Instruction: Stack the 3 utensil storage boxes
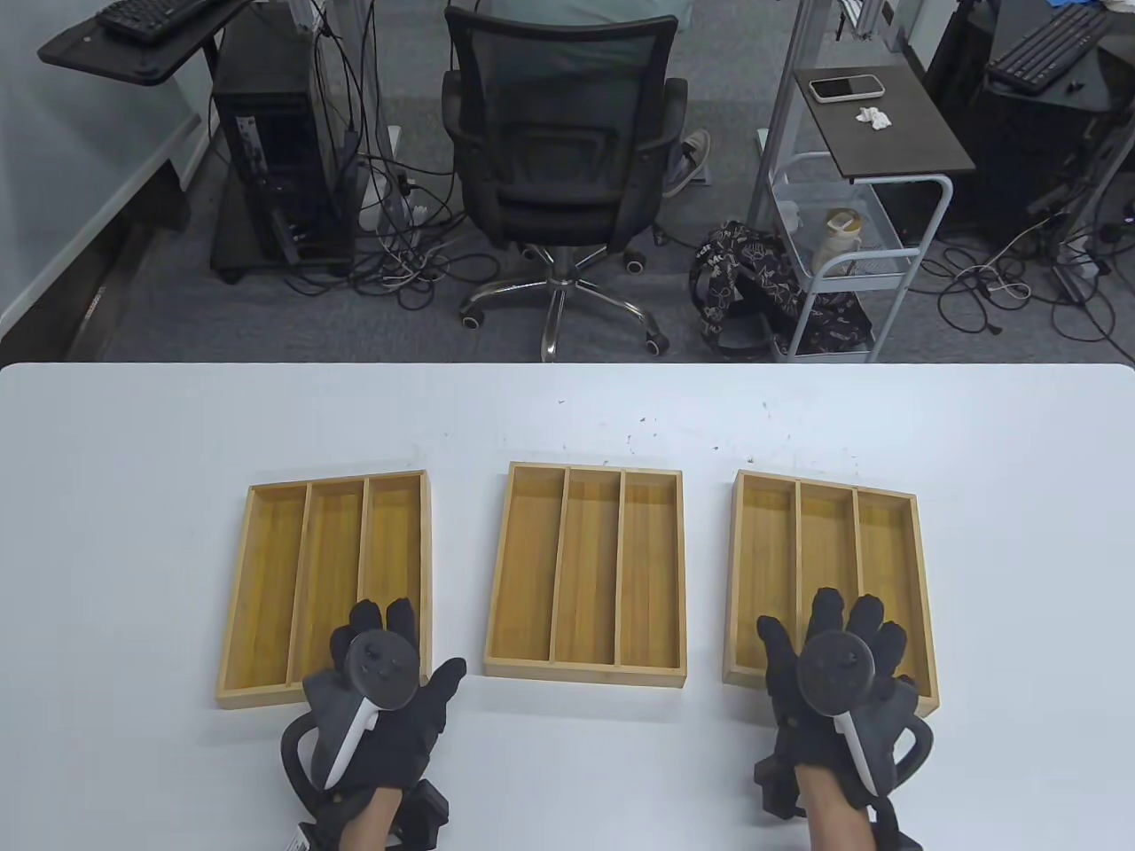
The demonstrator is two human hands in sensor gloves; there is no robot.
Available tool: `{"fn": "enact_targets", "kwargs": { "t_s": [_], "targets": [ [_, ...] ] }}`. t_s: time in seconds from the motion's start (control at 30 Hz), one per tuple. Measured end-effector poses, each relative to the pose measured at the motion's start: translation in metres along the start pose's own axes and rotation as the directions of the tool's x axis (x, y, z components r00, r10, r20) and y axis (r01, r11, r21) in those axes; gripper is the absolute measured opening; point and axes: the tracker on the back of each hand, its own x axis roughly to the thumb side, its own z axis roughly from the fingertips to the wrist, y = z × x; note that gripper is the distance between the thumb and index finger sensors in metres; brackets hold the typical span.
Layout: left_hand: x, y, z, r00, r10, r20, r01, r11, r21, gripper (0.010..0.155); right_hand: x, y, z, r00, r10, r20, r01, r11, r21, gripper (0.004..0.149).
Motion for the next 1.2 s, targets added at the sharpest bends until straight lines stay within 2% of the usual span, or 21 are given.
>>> {"fn": "enact_targets", "kwargs": {
  "t_s": [0.17,0.33,0.53,0.7,0.77,0.87,1.0,1.2],
  "targets": [
    [-0.003,0.003,-0.002,0.999,0.036,-0.003,-0.036,0.999,-0.005,0.087,-0.029,-0.017,-0.023,0.995,0.068,-0.076,-0.07,0.997,-0.019,0.075],
    [-0.001,0.002,-0.001,1.0,0.03,0.008,-0.03,1.0,-0.005,0.087,-0.056,-0.022,-0.046,0.974,0.148,-0.172,-0.147,0.989,0.016,0.082],
    [0.0,0.002,0.0,1.0,0.024,0.013,-0.024,1.0,-0.001,0.087,-0.083,-0.012,-0.07,0.938,0.209,-0.277,-0.186,0.977,0.107,0.086],
    [0.0,0.0,-0.003,1.0,0.021,0.003,-0.021,0.999,-0.024,0.086,-0.099,0.01,-0.079,0.928,0.232,-0.291,-0.169,0.959,0.226,0.087],
    [0.0,-0.001,-0.004,1.0,0.02,-0.001,-0.02,0.999,-0.033,0.086,-0.102,0.019,-0.081,0.932,0.21,-0.296,-0.137,0.959,0.247,0.08],
    [-0.001,-0.001,-0.004,1.0,0.018,-0.005,-0.018,0.999,-0.035,0.086,-0.105,0.024,-0.082,0.921,0.257,-0.294,-0.206,0.959,0.193,0.067],
    [-0.002,0.0,-0.005,1.0,0.021,-0.008,-0.022,0.999,-0.037,0.086,-0.111,0.024,-0.087,0.95,0.169,-0.261,-0.114,0.97,0.213,0.048],
    [-0.001,0.0,-0.004,1.0,0.019,-0.009,-0.019,0.999,-0.032,0.085,-0.113,0.026,-0.085,0.971,0.124,-0.202,-0.083,0.977,0.199,0.042]
  ]
}}
